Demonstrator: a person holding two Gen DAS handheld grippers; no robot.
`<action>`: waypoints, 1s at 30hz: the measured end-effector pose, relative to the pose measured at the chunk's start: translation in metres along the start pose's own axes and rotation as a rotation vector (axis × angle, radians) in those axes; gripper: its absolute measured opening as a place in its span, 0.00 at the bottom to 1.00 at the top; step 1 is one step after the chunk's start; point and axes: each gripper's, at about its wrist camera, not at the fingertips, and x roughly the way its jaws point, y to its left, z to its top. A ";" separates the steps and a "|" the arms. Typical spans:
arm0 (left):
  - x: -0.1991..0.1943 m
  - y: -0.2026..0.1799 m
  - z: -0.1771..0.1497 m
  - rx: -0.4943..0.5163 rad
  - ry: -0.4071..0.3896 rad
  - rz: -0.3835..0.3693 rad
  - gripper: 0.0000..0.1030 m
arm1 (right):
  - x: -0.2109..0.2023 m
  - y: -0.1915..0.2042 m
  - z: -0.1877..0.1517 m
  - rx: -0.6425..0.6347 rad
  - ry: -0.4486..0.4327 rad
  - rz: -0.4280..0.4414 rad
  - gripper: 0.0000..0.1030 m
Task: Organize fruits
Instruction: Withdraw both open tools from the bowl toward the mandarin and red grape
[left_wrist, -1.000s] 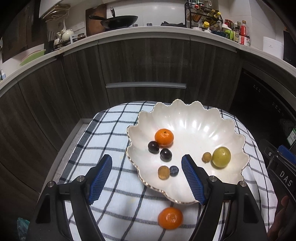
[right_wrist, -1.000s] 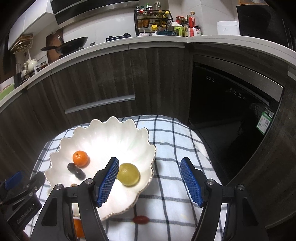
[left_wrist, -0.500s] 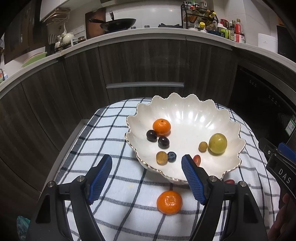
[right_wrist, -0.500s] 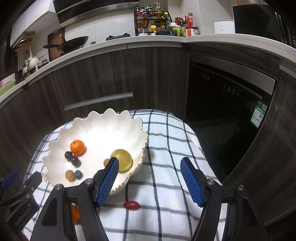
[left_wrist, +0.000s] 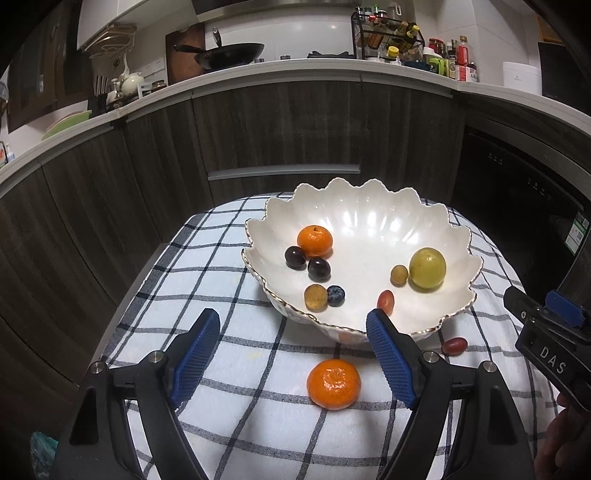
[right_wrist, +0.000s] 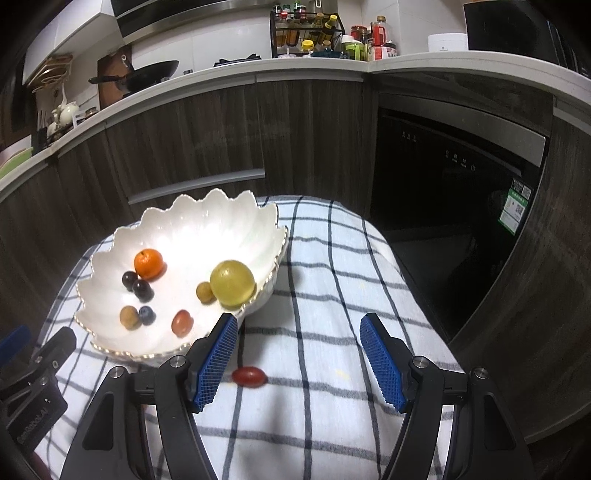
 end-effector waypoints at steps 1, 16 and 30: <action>0.000 0.000 -0.002 0.002 0.001 -0.002 0.79 | 0.001 0.000 -0.002 0.000 0.003 0.001 0.68; 0.015 -0.009 -0.025 0.031 0.060 -0.015 0.84 | 0.007 0.008 -0.016 -0.059 0.024 0.034 0.68; 0.030 -0.021 -0.040 0.071 0.102 -0.025 0.84 | 0.025 0.021 -0.030 -0.125 0.087 0.072 0.68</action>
